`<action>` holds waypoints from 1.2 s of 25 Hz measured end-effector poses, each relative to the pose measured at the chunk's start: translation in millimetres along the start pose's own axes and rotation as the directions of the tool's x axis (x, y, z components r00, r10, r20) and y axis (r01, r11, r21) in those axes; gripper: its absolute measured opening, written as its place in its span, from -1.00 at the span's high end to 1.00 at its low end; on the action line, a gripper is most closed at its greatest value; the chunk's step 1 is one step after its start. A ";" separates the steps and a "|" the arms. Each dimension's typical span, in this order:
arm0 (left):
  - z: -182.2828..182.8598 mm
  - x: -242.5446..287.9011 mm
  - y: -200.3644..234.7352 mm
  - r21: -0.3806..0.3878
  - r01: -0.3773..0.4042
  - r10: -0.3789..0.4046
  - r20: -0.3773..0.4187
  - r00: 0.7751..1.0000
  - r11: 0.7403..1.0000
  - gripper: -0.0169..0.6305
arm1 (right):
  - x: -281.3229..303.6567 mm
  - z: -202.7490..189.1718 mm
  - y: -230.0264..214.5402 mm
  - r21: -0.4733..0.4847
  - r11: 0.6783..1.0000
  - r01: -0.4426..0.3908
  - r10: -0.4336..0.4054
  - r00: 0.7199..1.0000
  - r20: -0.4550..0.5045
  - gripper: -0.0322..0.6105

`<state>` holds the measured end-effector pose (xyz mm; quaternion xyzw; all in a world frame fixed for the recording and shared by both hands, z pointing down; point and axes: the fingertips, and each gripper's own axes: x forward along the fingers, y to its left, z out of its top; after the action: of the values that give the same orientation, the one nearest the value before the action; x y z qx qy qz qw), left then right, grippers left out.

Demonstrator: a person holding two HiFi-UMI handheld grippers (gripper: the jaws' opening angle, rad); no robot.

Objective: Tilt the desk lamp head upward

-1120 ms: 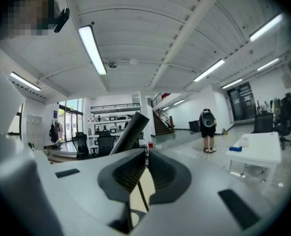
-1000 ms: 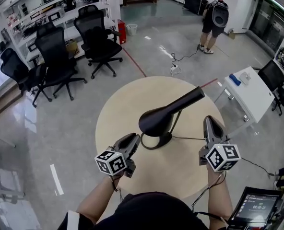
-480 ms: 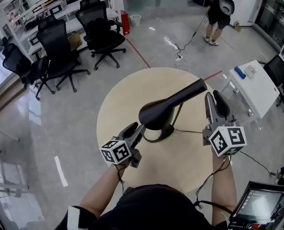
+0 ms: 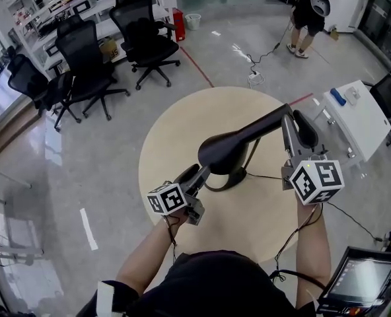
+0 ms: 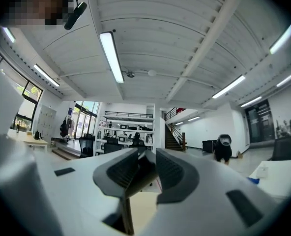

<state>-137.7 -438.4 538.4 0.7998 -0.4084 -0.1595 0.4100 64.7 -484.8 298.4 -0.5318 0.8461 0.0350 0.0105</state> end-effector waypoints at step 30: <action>8.4 7.4 -12.9 0.031 0.051 -0.051 0.004 0.999 0.998 0.27 | -1.2 -14.5 -8.1 0.053 0.998 -0.024 0.023 1.000 0.017 0.61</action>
<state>-131.3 -444.4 523.7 0.8158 -0.3911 -0.1654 0.3926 72.8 -488.3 312.5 -0.5210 0.8528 0.0170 0.0314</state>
